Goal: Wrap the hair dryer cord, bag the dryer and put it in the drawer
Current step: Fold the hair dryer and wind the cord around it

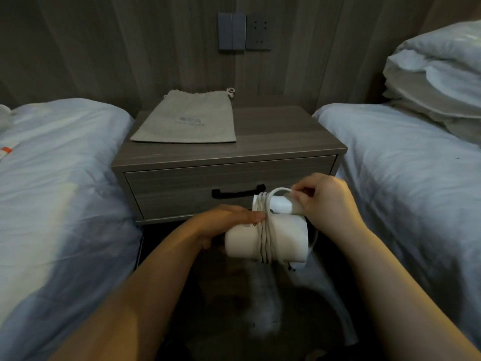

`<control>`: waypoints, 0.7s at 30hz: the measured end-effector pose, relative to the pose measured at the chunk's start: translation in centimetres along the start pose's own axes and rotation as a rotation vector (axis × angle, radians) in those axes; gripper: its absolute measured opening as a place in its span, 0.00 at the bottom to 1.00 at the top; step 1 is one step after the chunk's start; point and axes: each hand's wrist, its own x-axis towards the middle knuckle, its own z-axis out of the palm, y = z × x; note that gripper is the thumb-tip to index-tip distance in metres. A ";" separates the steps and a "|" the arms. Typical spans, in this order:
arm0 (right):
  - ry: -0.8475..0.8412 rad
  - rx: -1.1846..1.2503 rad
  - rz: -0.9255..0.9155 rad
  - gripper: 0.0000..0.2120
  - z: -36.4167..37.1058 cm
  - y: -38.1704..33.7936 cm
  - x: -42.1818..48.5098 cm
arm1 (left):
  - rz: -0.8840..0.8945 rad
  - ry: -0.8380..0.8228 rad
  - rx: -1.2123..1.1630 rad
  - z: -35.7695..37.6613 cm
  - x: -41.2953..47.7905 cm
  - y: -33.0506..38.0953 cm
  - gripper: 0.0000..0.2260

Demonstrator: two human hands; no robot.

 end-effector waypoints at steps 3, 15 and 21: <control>-0.112 -0.049 -0.084 0.10 -0.4 0.2 0.1 | -0.029 0.007 -0.077 0.1 -0.1 0.0 0.22; -0.029 0.242 -0.130 0.19 -0.5 0.9 0.3 | -0.128 0.054 -0.425 -0.4 0.3 0.1 0.11; 0.438 0.383 -0.073 0.21 0.0 1.0 0.1 | -0.122 0.050 -0.490 0.0 0.3 0.1 0.14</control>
